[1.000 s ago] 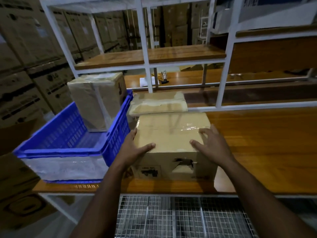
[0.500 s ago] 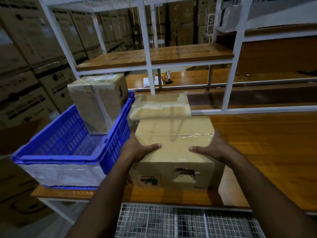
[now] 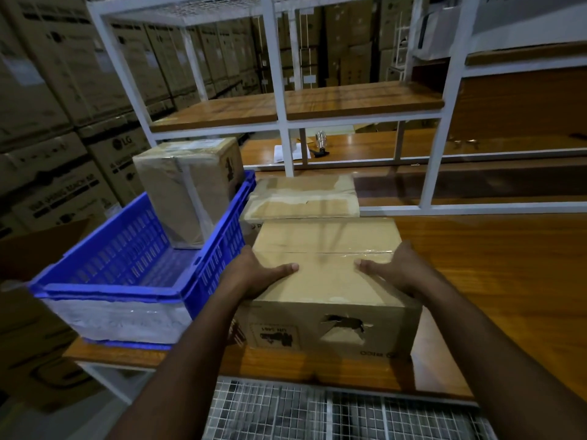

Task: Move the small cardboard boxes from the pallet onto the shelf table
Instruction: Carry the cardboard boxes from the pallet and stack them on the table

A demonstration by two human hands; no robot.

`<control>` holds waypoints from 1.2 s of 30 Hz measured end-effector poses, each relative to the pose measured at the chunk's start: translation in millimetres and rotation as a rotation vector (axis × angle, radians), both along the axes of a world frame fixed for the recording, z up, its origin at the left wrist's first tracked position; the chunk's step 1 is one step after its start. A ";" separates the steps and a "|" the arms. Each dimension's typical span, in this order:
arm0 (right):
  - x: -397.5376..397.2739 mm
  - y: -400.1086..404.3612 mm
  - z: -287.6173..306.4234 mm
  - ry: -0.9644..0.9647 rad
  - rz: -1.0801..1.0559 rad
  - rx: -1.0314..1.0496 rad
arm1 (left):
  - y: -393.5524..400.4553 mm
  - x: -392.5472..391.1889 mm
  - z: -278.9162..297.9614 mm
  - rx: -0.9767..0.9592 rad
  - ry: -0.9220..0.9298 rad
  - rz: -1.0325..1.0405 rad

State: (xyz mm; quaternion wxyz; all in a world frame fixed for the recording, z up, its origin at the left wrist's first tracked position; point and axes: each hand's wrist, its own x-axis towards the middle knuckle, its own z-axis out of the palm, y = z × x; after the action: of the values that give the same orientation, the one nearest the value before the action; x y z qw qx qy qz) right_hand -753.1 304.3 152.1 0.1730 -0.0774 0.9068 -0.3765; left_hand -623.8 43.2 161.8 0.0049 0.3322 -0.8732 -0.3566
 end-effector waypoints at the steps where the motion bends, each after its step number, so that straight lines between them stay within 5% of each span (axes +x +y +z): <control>1: -4.4 -4.9 3.2 0.035 -0.019 0.019 | -1.3 -3.3 1.4 0.018 0.007 0.008; 11: -26.4 -40.0 5.2 0.182 -0.282 0.086 | -19.4 -50.8 3.8 0.157 0.105 0.088; 24: -21.1 -36.6 -1.1 0.261 -0.347 0.120 | -29.1 -46.3 -6.9 -0.027 0.090 0.045; 36: 19.7 -10.3 28.4 0.542 -0.432 -0.133 | -11.4 -4.3 27.1 -0.120 0.460 0.115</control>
State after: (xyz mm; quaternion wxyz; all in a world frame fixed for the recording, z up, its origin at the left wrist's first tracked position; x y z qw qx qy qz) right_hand -733.4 294.0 180.5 -0.1627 0.0080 0.8888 -0.4284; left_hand -628.1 31.8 188.9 0.2433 0.2905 -0.8484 -0.3697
